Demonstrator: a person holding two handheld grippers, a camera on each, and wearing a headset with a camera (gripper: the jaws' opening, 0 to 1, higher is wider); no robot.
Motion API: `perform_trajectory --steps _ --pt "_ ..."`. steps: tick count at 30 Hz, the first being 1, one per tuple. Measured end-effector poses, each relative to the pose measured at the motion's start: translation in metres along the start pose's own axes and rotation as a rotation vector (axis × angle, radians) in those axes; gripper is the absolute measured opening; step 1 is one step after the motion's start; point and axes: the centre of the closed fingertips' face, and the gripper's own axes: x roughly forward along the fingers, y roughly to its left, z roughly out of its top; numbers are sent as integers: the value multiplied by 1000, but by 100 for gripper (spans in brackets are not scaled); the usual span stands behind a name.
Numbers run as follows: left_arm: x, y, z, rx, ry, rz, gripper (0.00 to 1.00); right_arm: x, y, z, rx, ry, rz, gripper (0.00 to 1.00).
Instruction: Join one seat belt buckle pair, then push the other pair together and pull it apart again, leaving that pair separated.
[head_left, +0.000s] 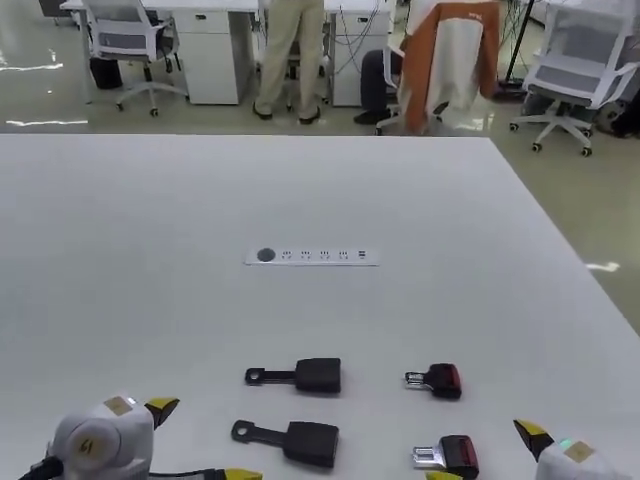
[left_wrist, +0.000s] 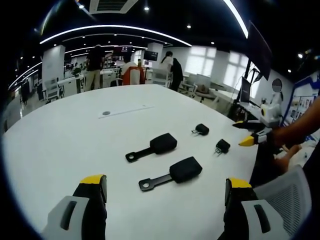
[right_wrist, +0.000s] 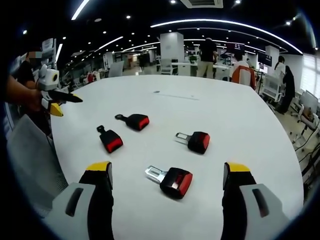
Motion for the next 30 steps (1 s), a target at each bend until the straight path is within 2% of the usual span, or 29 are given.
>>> perform_trajectory --steps 6,9,18,26,30 --pt "12 -5 4 3 12 -13 100 9 -4 -1 1 12 15 91" --pt "15 -2 3 5 18 -20 100 16 -10 -5 8 17 22 90" --pt "39 -6 2 26 40 -63 100 28 -8 -10 -3 41 67 90" --pt "55 -9 -3 74 76 -126 100 41 -1 -13 -62 77 164 89" --pt "61 -11 -2 107 94 -160 99 45 3 -14 -90 94 211 89"
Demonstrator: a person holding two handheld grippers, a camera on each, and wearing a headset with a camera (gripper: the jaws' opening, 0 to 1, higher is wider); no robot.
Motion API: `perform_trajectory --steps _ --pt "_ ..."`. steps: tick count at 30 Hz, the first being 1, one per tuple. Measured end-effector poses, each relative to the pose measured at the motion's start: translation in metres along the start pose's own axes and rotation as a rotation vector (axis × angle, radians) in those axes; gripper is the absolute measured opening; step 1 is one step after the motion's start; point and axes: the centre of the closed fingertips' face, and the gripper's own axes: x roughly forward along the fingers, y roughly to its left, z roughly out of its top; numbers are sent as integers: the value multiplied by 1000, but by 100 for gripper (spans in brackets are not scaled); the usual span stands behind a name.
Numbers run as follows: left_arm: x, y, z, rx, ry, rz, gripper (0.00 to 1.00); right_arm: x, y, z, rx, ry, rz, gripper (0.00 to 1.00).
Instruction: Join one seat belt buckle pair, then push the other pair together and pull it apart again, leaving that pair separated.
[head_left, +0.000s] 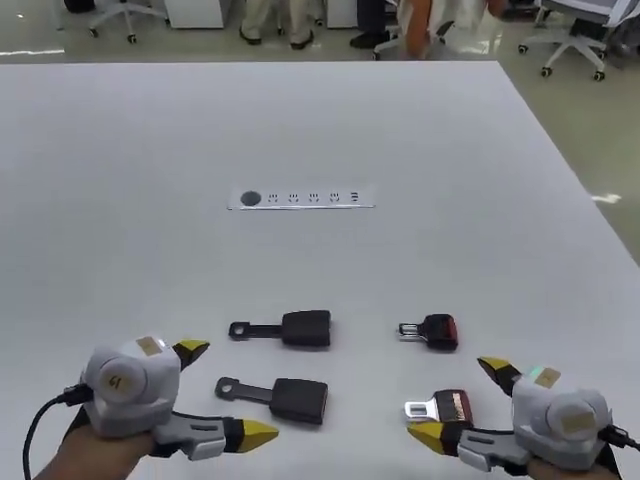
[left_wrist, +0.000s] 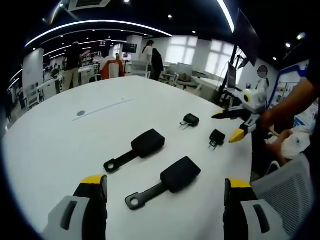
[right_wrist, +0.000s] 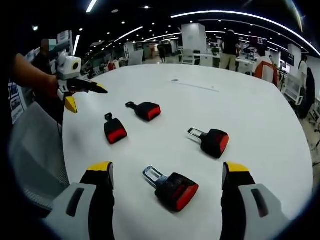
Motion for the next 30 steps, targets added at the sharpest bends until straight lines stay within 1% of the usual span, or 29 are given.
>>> perform_trajectory --steps 4,6,8,9,10,12,13,16,18,20,22,23,25,27,30 --pt "8 -5 0 31 18 -46 98 4 1 0 -26 16 43 88" --pt "12 -7 -4 61 41 -77 96 6 1 -1 -39 27 61 88" --pt "16 -10 -6 76 62 -106 94 7 0 -4 -44 40 78 88" --pt "17 -12 -5 84 66 -115 92 8 -1 -5 -48 46 89 88" --pt "19 -13 -6 101 73 -126 92 8 0 -4 -57 46 98 88" --pt "22 -13 -9 109 88 -143 92 9 1 -7 -73 63 125 87" --pt "25 -15 -9 119 94 -155 92 10 1 -8 -76 69 134 87" --pt "31 -22 -8 173 118 -196 91 9 0 -11 -91 83 168 85" --pt "35 -25 -7 193 129 -214 90 10 -1 -12 -99 93 185 85" --pt "37 -27 -7 215 138 -235 88 10 -1 -14 -116 108 210 84" --pt "40 -25 -9 245 155 -253 86 10 -4 -18 -135 126 224 82" --pt "42 -26 -8 262 166 -265 86 10 -4 -21 -138 136 241 81" --pt "45 -28 -8 288 181 -282 84 9 -3 -21 -149 146 259 79" --pt "51 -29 -12 323 206 -308 82 10 -4 -26 -173 169 278 78" --pt "58 -35 -16 362 236 -344 78 9 -6 -31 -198 187 307 74"
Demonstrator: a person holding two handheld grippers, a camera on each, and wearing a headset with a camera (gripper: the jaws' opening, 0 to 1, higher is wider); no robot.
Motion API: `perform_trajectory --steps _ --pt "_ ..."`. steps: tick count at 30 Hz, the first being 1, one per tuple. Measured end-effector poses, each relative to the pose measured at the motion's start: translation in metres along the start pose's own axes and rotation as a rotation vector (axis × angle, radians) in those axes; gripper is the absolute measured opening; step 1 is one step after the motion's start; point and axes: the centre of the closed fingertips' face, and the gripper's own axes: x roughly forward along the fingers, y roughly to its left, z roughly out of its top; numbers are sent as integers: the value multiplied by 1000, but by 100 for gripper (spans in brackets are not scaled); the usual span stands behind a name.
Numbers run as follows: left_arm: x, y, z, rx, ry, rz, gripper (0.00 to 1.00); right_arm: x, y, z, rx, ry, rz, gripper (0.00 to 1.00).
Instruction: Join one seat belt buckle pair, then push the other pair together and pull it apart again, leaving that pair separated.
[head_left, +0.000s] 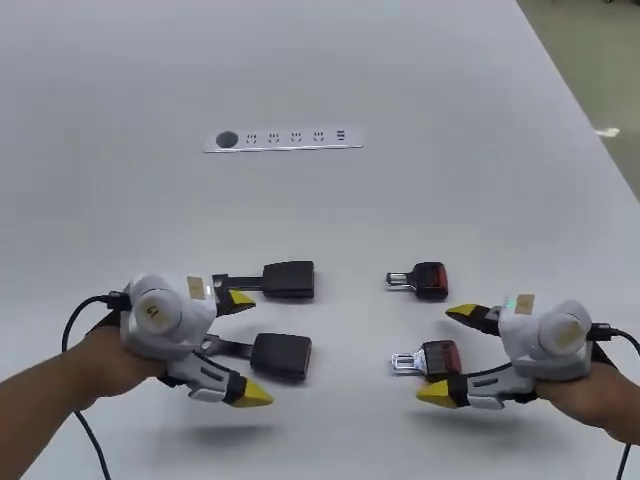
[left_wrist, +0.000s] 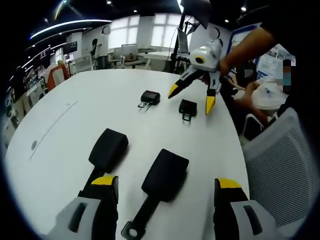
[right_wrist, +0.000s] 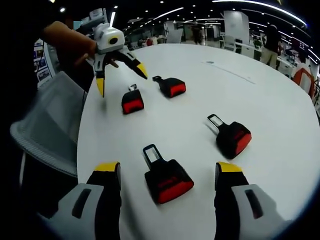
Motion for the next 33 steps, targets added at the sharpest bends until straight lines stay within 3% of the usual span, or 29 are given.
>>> perform_trajectory --steps 4,13,23,24,29,33 --pt "9 -1 -2 39 39 -23 76 -1 -2 -5 -12 9 44 70" --pt "20 -2 -5 89 77 -59 68 2 5 -25 -105 105 146 65" --pt "27 0 -17 129 113 -86 60 2 9 -21 -119 102 153 56" --pt "27 2 -14 153 95 -79 59 2 10 -20 -120 102 154 55" --pt "26 2 -18 115 99 -90 44 3 13 -19 -154 113 165 48" --pt "26 2 -19 152 89 -64 40 5 13 -18 -177 125 159 45"
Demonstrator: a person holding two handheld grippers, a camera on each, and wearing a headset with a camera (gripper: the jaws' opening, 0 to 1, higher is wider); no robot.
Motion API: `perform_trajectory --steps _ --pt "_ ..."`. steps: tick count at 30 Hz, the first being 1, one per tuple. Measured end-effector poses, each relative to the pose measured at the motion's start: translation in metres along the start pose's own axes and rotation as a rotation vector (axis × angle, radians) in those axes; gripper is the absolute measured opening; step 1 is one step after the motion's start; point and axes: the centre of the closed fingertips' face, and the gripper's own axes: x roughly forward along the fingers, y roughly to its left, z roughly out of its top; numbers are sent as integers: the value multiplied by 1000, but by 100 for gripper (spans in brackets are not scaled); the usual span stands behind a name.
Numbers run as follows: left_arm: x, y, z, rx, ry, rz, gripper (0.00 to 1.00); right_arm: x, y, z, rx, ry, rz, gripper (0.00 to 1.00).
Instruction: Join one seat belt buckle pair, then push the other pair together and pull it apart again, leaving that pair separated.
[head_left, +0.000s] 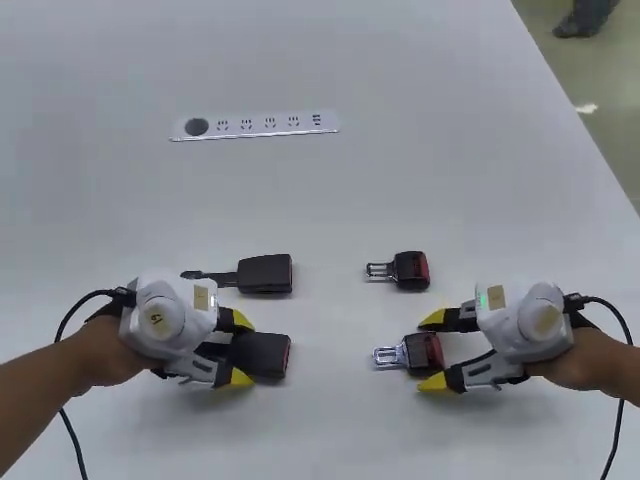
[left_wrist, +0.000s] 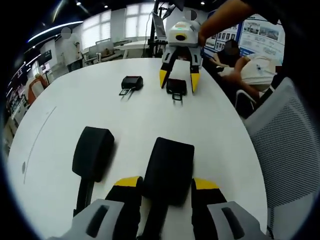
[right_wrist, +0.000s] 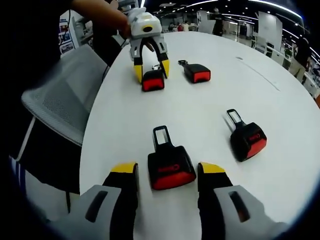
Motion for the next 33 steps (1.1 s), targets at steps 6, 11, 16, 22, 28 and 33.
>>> perform_trajectory --steps 6,11,16,22,28,33 --pt "1 4 -1 16 -6 55 36 0 -3 5 -22 19 -42 35" --pt "0 8 -1 -21 -13 79 35 -3 -5 7 -9 25 -60 34" --pt "2 11 -2 -27 0 90 34 -5 -8 2 -16 62 -52 34" --pt "3 10 -4 -39 18 93 34 -4 -11 -2 -23 100 -47 33" --pt "4 10 -5 -29 35 87 34 -1 -13 -4 -29 125 -47 33" --pt "5 10 -6 -31 46 88 34 5 -15 -3 -37 137 -41 33"
